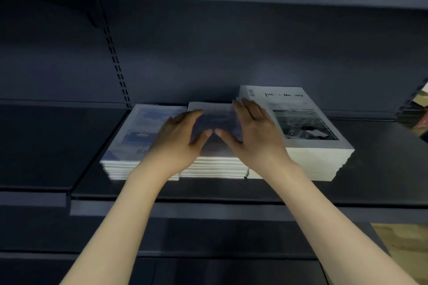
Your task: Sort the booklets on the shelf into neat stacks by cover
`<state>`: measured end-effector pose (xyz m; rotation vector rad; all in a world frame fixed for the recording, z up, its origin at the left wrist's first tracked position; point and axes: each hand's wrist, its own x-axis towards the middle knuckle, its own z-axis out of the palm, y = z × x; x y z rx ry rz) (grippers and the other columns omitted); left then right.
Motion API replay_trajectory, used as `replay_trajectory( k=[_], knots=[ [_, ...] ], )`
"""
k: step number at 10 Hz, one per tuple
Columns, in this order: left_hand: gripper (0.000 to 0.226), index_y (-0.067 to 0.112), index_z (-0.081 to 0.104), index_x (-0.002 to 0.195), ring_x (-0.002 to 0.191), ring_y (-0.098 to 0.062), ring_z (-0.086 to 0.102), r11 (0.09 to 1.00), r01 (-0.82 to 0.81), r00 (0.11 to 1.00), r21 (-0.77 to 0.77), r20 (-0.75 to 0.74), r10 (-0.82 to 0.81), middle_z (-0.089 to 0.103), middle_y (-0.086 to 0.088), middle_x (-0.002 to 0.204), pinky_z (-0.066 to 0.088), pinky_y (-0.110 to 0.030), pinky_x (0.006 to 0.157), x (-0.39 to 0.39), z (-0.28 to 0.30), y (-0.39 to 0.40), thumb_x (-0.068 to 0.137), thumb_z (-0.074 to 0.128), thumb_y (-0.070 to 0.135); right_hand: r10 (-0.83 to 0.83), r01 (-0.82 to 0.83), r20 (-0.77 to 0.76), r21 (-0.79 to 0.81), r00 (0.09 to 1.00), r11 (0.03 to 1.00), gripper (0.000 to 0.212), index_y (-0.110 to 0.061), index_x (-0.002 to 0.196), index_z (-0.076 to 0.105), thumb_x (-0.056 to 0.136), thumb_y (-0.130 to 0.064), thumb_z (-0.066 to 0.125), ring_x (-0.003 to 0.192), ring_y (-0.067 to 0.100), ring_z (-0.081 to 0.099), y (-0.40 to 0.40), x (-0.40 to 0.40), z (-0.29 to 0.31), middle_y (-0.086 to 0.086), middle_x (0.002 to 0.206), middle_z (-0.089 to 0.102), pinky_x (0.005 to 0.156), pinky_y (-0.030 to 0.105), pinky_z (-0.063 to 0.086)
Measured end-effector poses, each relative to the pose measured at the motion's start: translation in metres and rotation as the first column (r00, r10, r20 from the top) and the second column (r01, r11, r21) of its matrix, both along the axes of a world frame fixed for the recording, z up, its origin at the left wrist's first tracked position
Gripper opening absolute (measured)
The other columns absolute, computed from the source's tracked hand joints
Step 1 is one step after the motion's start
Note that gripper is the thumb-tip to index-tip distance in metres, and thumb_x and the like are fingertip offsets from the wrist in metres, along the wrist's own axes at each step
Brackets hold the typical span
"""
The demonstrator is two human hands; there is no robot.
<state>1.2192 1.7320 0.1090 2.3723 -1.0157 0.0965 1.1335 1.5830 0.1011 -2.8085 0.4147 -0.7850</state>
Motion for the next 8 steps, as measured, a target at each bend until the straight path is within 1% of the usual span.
replay_trajectory(
  k=[1,2,3,4,5,6,7,8],
  knots=[
    [0.049,0.025,0.039,0.138,0.127,-0.017,0.039,0.991,-0.082,0.996,-0.105,-0.027,0.079,0.043,0.003,0.142,0.029,-0.018,0.089,-0.014,0.008,-0.004,0.093,0.046,0.042,-0.011,0.011,0.017,0.014,1.0,1.0,0.077,-0.012,0.144,0.031,0.085,-0.061,0.042,0.141,0.025,0.02,-0.015,-0.003,0.003,0.01,0.151,0.028,0.115,0.039,0.017],
    [0.05,0.026,0.038,0.139,0.128,-0.014,0.037,0.981,-0.124,0.992,-0.151,-0.057,0.116,0.042,0.006,0.142,0.024,-0.013,0.085,-0.026,0.01,-0.012,0.092,0.047,0.042,0.005,-0.005,-0.011,0.032,1.0,0.999,0.076,-0.015,0.145,0.03,0.087,-0.06,0.045,0.142,0.024,0.016,-0.03,-0.011,0.001,0.008,0.153,0.025,0.116,0.039,0.014],
    [0.053,0.027,0.035,0.14,0.131,-0.01,0.032,0.975,-0.148,0.988,-0.165,-0.067,0.138,0.037,0.009,0.145,0.023,-0.014,0.093,-0.034,0.008,-0.021,0.091,0.048,0.043,0.015,-0.014,-0.023,0.027,1.0,1.0,0.081,-0.015,0.144,0.032,0.082,-0.066,0.037,0.142,0.025,0.017,-0.048,-0.019,0.001,0.008,0.153,0.025,0.116,0.04,0.013],
    [0.054,0.024,0.036,0.14,0.134,-0.013,0.028,0.973,-0.17,0.985,-0.159,0.003,0.172,0.036,0.006,0.146,0.022,-0.019,0.103,-0.041,0.005,-0.03,0.09,0.048,0.042,0.034,-0.033,-0.059,0.023,0.998,0.999,0.077,-0.016,0.144,0.031,0.085,-0.064,0.042,0.143,0.024,0.013,-0.064,-0.025,0.002,0.008,0.154,0.022,0.117,0.039,0.008],
    [0.057,0.02,0.039,0.139,0.14,-0.019,0.021,0.978,-0.158,0.98,-0.137,0.102,0.173,0.031,-0.002,0.149,0.021,-0.036,0.114,-0.052,-0.001,-0.038,0.088,0.049,0.042,0.052,-0.051,-0.064,0.011,0.997,0.999,0.073,-0.019,0.144,0.031,0.087,-0.062,0.043,0.144,0.022,0.009,-0.072,-0.028,0.003,0.005,0.155,0.02,0.117,0.039,0.005],
    [0.057,0.02,0.038,0.14,0.142,-0.019,0.015,0.983,-0.148,0.98,-0.107,0.121,0.16,0.027,-0.003,0.151,0.017,-0.039,0.116,-0.06,-0.005,-0.046,0.088,0.052,0.04,0.07,-0.069,-0.045,0.024,0.996,0.997,0.074,-0.021,0.143,0.034,0.084,-0.065,0.039,0.143,0.024,0.011,-0.073,-0.029,0.001,0.005,0.154,0.022,0.117,0.042,0.007],
    [0.057,0.02,0.038,0.14,0.142,-0.019,0.015,0.988,-0.123,0.982,-0.093,0.135,0.135,0.027,-0.004,0.151,0.015,-0.037,0.116,-0.056,-0.006,-0.052,0.089,0.053,0.038,0.067,-0.065,-0.036,0.04,0.997,0.997,0.076,-0.023,0.142,0.037,0.079,-0.065,0.035,0.143,0.024,0.012,-0.075,-0.028,-0.002,0.005,0.153,0.024,0.116,0.041,0.005],
    [0.055,0.017,0.041,0.139,0.14,-0.023,0.019,0.987,-0.131,0.978,-0.09,0.151,0.143,0.031,-0.007,0.149,0.015,-0.039,0.116,-0.044,-0.004,-0.053,0.089,0.054,0.036,0.06,-0.057,-0.041,0.053,0.997,0.997,0.075,-0.022,0.141,0.038,0.079,-0.064,0.038,0.143,0.025,0.012,-0.074,-0.026,-0.005,0.006,0.153,0.026,0.115,0.041,0.004]
  ],
)
